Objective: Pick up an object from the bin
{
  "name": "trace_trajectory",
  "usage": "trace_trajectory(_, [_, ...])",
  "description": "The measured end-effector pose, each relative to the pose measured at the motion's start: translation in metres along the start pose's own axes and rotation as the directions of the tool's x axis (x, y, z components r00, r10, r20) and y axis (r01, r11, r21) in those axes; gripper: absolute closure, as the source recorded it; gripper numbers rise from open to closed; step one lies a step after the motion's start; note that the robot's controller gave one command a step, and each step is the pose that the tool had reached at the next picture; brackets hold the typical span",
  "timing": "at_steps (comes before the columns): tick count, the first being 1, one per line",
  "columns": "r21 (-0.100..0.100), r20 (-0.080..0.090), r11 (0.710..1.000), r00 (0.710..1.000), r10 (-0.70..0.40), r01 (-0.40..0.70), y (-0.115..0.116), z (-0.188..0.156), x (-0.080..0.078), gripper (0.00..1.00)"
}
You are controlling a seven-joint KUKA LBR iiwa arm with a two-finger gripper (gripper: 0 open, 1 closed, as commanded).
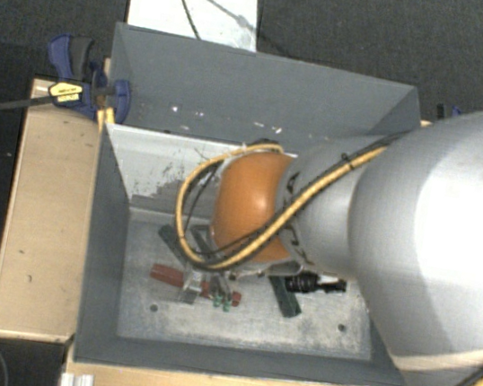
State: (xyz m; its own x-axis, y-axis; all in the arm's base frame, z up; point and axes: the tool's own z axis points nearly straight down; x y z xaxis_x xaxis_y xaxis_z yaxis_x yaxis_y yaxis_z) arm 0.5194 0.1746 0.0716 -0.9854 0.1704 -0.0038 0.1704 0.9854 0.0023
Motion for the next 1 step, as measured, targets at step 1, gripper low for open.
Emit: trace_trajectory(1, [0.001,-0.001,1.0,1.0,0.0,0.0,-0.0002,0.0006,0.0005,1.0])
